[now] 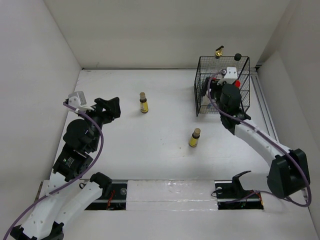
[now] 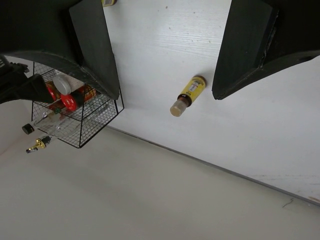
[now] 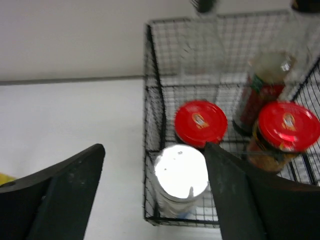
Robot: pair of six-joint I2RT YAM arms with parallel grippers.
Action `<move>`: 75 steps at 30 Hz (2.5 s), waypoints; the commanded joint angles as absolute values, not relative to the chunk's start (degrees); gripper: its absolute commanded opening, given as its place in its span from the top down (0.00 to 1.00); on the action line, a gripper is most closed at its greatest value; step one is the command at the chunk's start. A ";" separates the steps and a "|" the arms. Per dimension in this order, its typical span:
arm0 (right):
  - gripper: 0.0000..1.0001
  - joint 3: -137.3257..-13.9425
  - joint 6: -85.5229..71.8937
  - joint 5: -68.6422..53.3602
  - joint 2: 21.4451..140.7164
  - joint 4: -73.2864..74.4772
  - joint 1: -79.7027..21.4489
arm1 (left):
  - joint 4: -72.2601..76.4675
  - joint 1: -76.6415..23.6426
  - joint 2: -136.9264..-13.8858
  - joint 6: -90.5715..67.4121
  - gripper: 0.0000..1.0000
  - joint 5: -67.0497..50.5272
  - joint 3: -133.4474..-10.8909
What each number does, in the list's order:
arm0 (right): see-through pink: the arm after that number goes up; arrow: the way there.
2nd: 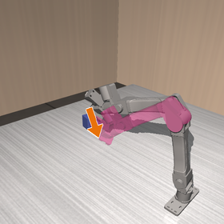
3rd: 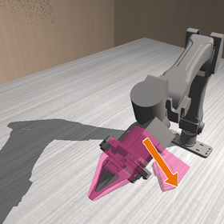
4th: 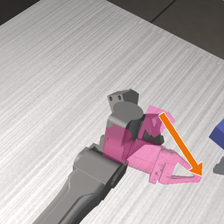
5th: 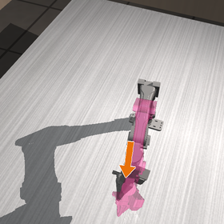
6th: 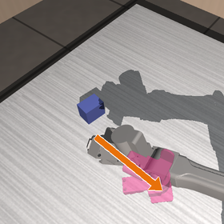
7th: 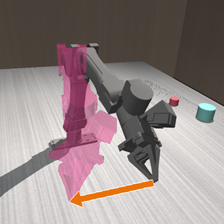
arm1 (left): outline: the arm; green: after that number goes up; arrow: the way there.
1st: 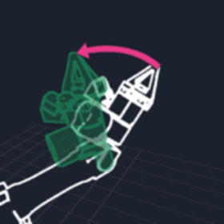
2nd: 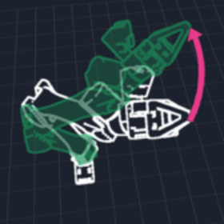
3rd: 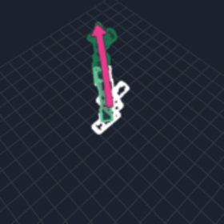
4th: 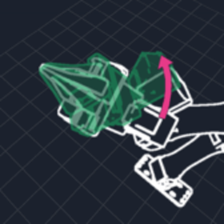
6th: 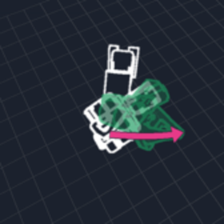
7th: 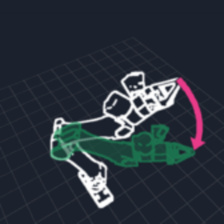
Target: Organize the condiment bottles
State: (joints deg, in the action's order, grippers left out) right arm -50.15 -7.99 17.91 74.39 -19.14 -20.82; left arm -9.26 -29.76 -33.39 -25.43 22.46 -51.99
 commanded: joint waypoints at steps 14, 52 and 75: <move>0.17 -79.61 -0.62 -10.80 101.58 -9.67 -42.27 | -7.12 -29.53 -31.65 -24.87 0.22 23.03 -52.29; 0.98 -73.23 -2.46 1.05 84.67 -20.65 -39.12 | -6.24 -29.53 -32.17 -24.87 0.22 21.45 -51.77; 0.97 -55.63 -8.79 8.00 65.63 -10.46 -2.91 | -6.33 -29.53 -33.22 -24.87 0.22 19.78 -52.21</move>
